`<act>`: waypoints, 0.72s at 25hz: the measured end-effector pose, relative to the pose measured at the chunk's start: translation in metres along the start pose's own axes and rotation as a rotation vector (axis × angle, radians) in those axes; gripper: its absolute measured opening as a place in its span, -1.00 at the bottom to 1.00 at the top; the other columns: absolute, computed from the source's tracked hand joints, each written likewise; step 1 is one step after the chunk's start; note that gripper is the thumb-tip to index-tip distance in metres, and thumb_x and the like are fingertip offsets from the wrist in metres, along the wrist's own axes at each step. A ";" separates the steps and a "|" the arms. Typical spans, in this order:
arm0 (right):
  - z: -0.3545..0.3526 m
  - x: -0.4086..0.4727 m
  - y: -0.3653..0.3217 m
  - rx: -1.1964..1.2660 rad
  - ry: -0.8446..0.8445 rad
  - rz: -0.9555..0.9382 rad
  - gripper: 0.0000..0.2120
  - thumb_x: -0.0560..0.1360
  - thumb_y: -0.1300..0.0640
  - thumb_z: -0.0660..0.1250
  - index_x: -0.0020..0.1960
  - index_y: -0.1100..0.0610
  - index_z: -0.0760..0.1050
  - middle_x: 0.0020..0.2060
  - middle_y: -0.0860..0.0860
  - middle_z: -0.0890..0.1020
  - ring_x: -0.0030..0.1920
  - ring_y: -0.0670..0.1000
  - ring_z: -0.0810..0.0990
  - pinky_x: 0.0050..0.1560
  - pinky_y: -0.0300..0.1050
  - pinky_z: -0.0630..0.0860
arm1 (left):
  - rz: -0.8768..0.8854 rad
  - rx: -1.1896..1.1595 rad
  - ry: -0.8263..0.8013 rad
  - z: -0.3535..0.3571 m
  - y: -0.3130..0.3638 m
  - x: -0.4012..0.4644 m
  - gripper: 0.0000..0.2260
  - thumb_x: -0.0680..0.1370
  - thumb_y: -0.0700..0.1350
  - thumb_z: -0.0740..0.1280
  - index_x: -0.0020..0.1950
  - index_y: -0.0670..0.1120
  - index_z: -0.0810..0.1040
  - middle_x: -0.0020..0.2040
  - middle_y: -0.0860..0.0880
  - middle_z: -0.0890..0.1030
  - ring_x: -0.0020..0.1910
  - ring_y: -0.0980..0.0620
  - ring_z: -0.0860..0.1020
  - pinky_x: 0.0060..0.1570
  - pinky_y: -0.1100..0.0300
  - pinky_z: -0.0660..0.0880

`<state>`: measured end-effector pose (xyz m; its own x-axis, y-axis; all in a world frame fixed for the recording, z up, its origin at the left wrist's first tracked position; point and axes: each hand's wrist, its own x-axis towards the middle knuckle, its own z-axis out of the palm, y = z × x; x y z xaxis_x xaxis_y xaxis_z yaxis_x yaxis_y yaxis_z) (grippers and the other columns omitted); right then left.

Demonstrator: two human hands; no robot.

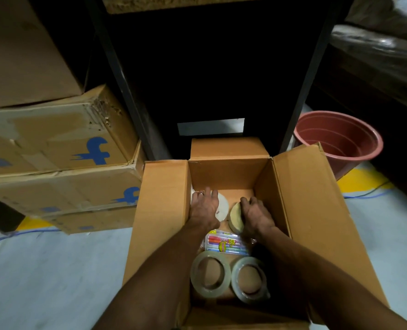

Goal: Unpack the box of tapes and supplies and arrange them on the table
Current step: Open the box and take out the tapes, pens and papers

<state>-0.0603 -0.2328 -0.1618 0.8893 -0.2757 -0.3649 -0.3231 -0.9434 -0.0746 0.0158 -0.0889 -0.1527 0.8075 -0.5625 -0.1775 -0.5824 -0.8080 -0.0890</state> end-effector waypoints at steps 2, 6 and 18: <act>-0.002 -0.003 -0.002 0.011 0.007 0.016 -0.03 0.22 -0.04 0.63 0.47 0.13 0.18 0.36 0.21 0.34 0.32 0.22 0.39 0.28 0.01 0.45 | 0.009 0.003 -0.003 -0.002 0.001 -0.002 -0.17 0.27 0.03 0.56 0.44 -0.10 0.26 0.31 -0.12 0.37 0.31 -0.13 0.41 0.34 0.02 0.27; -0.009 -0.014 -0.002 -0.038 0.040 -0.002 -0.03 0.19 -0.06 0.64 0.43 0.14 0.20 0.35 0.22 0.34 0.30 0.22 0.38 0.26 0.03 0.45 | 0.044 -0.005 0.024 -0.004 0.000 -0.009 -0.16 0.21 0.09 0.57 0.40 -0.07 0.31 0.28 -0.10 0.42 0.26 -0.11 0.43 0.30 0.01 0.27; -0.096 -0.077 0.017 0.004 0.128 -0.193 0.17 0.20 -0.10 0.64 0.57 0.09 0.00 0.41 0.20 0.15 0.34 0.21 0.33 0.30 0.03 0.42 | 0.042 -0.316 0.127 -0.074 -0.010 -0.048 -0.04 0.16 0.23 0.60 0.43 -0.08 0.28 0.30 -0.07 0.34 0.27 -0.08 0.34 0.31 0.05 0.38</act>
<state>-0.1031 -0.2450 -0.0458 0.9685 -0.1112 -0.2227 -0.1438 -0.9803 -0.1357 -0.0102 -0.0669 -0.0713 0.8001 -0.5978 -0.0489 -0.5739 -0.7867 0.2276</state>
